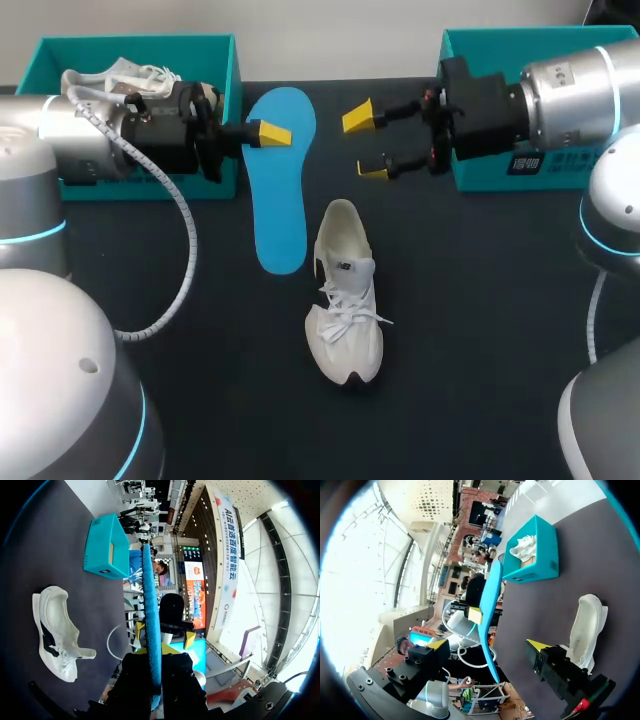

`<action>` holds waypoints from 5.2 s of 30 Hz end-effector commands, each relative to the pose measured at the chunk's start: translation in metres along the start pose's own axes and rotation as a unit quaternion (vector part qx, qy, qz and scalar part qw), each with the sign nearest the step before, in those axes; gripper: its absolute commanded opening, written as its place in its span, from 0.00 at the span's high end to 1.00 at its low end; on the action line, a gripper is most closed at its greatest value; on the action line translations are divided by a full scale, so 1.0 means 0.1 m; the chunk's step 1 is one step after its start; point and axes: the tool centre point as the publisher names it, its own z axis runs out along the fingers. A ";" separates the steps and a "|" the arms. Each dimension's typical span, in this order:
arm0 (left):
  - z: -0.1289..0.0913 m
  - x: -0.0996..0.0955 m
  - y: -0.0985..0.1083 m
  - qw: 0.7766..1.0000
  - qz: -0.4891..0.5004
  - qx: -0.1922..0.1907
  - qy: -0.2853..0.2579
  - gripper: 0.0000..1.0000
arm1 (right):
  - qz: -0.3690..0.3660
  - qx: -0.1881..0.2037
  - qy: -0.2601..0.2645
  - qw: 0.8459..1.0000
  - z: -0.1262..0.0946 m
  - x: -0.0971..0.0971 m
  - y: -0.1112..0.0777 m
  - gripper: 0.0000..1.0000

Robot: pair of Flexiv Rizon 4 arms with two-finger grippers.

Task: Take the shoe out of the shoebox, open the shoe tongue, remove and reinsert the insole, then place the shoe into the shoebox

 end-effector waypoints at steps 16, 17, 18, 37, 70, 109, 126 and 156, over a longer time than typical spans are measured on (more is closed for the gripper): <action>0.00 0.01 0.01 1.000 0.000 0.000 -0.002 1.00 | 0.006 -0.007 0.012 1.000 0.03 -0.03 0.03 0.00; 0.00 0.01 0.01 1.000 0.000 0.000 -0.002 1.00 | 0.006 -0.007 0.012 1.000 0.03 -0.03 0.03 0.00; 0.00 0.01 0.01 1.000 0.000 0.000 -0.002 1.00 | 0.006 -0.007 0.012 1.000 0.03 -0.03 0.03 0.00; -0.14 0.09 -0.18 0.827 0.562 0.012 -0.034 1.00 | 0.006 -0.007 0.012 1.000 0.03 -0.03 0.03 0.00; -0.16 0.10 -0.18 0.335 0.942 -0.031 -0.013 1.00 | 0.006 -0.007 0.012 1.000 0.03 -0.03 0.03 0.00; -0.23 0.04 -0.23 -0.193 0.979 0.023 -0.060 1.00 | 0.006 -0.007 0.012 1.000 0.03 -0.03 0.03 0.00; -0.21 0.04 -0.23 -0.157 0.984 0.036 -0.070 1.00 | -0.003 -0.003 0.025 1.000 0.13 -0.05 0.05 0.00; 0.18 -0.20 -0.32 -0.122 0.989 0.007 -0.083 1.00 | -0.030 0.019 0.044 0.998 0.62 -0.09 -0.03 0.44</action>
